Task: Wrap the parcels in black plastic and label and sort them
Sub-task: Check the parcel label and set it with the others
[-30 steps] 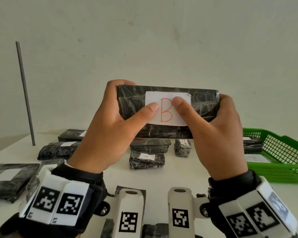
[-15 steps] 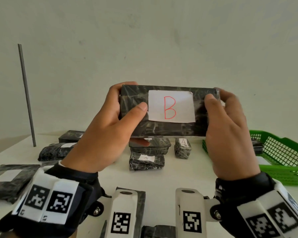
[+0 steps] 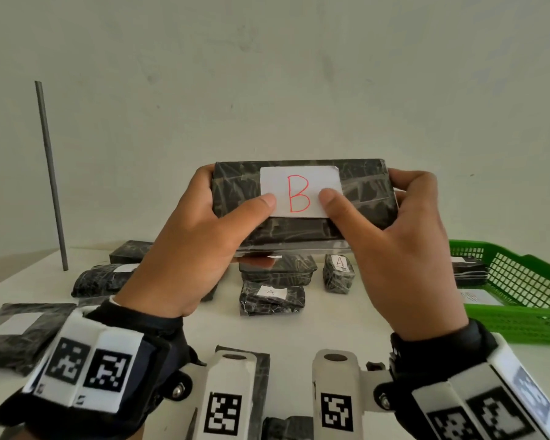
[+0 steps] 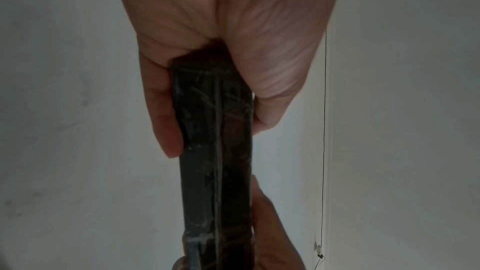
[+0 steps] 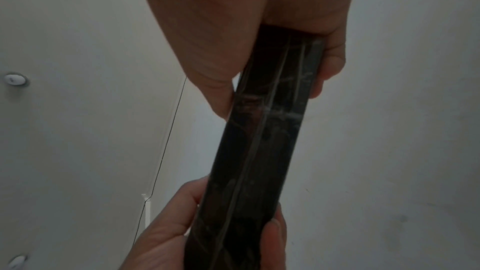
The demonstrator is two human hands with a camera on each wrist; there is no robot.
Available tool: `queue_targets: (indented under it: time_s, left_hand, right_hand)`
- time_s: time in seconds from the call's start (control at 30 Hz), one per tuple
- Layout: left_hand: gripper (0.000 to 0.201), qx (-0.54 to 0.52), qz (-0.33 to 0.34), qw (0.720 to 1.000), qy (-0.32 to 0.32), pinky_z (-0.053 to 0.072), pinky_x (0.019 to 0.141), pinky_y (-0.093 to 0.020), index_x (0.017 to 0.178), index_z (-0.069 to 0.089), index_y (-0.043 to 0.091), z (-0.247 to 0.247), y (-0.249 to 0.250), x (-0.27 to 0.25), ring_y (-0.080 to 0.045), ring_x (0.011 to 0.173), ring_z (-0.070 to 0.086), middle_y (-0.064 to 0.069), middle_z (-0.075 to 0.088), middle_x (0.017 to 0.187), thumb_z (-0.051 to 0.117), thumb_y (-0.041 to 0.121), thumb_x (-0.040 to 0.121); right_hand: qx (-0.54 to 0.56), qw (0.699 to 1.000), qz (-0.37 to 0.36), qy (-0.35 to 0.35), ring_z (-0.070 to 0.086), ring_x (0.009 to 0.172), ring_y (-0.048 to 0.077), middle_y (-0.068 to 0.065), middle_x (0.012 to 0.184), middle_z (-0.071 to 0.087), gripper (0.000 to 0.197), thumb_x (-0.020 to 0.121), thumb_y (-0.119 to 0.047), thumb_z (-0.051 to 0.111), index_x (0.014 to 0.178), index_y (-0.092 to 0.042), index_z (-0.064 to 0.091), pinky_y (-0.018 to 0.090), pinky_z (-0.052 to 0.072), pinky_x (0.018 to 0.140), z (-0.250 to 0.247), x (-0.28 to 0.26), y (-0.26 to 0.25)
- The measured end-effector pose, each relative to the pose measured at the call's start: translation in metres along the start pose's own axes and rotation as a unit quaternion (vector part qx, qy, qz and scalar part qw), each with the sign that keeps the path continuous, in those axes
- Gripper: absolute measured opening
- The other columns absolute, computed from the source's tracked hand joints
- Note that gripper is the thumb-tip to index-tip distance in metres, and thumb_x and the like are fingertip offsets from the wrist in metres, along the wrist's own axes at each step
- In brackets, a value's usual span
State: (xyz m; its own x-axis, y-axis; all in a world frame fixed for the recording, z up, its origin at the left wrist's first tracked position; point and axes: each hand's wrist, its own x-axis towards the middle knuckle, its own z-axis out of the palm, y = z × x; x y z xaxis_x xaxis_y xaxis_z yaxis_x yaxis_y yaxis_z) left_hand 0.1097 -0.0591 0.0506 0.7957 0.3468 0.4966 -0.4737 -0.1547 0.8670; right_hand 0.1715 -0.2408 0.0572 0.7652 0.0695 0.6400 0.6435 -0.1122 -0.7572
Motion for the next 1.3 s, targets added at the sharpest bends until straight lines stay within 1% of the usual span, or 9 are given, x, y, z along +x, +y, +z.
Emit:
queue_targets:
  time_s: [0.2,0.33,0.47,0.57,0.7,0.8,0.97,1.1,1.3]
  left_hand:
    - [0.049,0.047,0.017,0.999,0.013,0.054,0.096,-0.033,0.123,0.061,0.024,0.0,0.001,0.001,-0.008,0.106,0.074,0.012,0.078,0.111,0.084,0.034,0.081]
    - [0.052,0.063,0.024,0.998,0.019,0.053,0.097,-0.034,0.125,0.059,0.024,0.0,0.001,0.001,-0.008,0.106,0.074,0.011,0.078,0.111,0.078,0.038,0.079]
    - [0.059,0.078,0.029,0.996,0.014,0.053,0.097,-0.033,0.126,0.057,0.024,0.001,0.002,0.0,-0.005,0.105,0.073,0.012,0.077,0.112,0.084,0.04,0.077]
    - [0.06,0.086,0.034,0.996,0.011,0.054,0.095,-0.031,0.127,0.056,0.024,0.001,0.002,0.0,-0.004,0.104,0.073,0.013,0.077,0.111,0.085,0.04,0.076]
    - [0.067,0.083,0.044,0.996,0.004,0.052,0.097,-0.033,0.128,0.055,0.025,-0.003,0.0,0.001,-0.006,0.108,0.072,0.013,0.077,0.114,0.083,0.045,0.071]
    - [0.068,0.068,0.04,0.997,-0.001,0.053,0.098,-0.037,0.127,0.056,0.026,-0.004,-0.002,0.002,-0.009,0.109,0.073,0.01,0.077,0.114,0.076,0.051,0.067]
    - [0.066,0.033,0.024,0.999,-0.005,0.054,0.099,-0.046,0.126,0.057,0.025,-0.007,-0.003,0.004,-0.018,0.11,0.073,0.004,0.077,0.115,0.076,0.048,0.067]
    - [0.061,0.022,0.009,1.0,-0.004,0.052,0.103,-0.056,0.123,0.059,0.026,-0.009,-0.002,0.005,-0.022,0.112,0.073,0.002,0.077,0.116,0.077,0.044,0.068]
    - [0.055,0.012,0.001,1.0,-0.001,0.054,0.098,-0.051,0.121,0.059,0.027,-0.009,-0.001,0.005,-0.021,0.109,0.074,0.003,0.078,0.113,0.078,0.038,0.071]
  right_hand:
    - [-0.018,1.0,-0.001,-0.022,0.063,0.093,-0.012,-0.013,0.108,0.067,0.063,0.076,-0.055,0.08,0.119,-0.031,0.042,0.003,0.046,0.07,0.001,-0.002,0.0]
    - [-0.033,0.999,0.008,-0.039,0.064,0.104,0.004,-0.009,0.118,0.066,0.077,0.069,-0.069,0.075,0.125,-0.032,0.04,0.011,0.047,0.076,0.0,-0.003,-0.003]
    - [-0.03,0.999,0.011,-0.04,0.064,0.11,0.009,-0.008,0.121,0.065,0.08,0.069,-0.067,0.077,0.129,-0.031,0.04,0.012,0.048,0.081,0.0,-0.003,-0.001]
    - [-0.021,0.999,0.011,-0.036,0.064,0.113,0.012,-0.007,0.123,0.065,0.084,0.067,-0.067,0.078,0.132,-0.028,0.041,0.02,0.05,0.089,0.002,-0.003,0.002]
    - [0.013,0.999,0.012,-0.03,0.067,0.096,-0.004,-0.012,0.111,0.068,0.072,0.07,-0.057,0.083,0.124,-0.032,0.042,0.006,0.049,0.075,0.003,-0.002,0.002]
    - [0.045,0.998,0.015,-0.034,0.068,0.086,-0.011,-0.013,0.098,0.07,0.061,0.079,-0.042,0.085,0.124,-0.027,0.048,0.005,0.049,0.069,0.001,0.001,0.006]
    - [0.078,0.996,0.023,-0.024,0.072,0.08,-0.001,-0.01,0.092,0.075,0.049,0.091,-0.04,0.078,0.129,-0.022,0.053,0.016,0.054,0.069,0.001,0.005,0.012]
    - [0.117,0.992,0.038,-0.011,0.071,0.091,0.034,0.008,0.102,0.076,0.037,0.089,-0.041,0.057,0.124,-0.027,0.059,0.056,0.06,0.083,0.004,0.006,0.015]
    - [0.144,0.987,0.06,-0.036,0.067,0.081,0.019,0.003,0.103,0.077,0.029,0.104,-0.018,0.05,0.129,-0.025,0.063,0.042,0.055,0.078,-0.004,0.009,0.017]
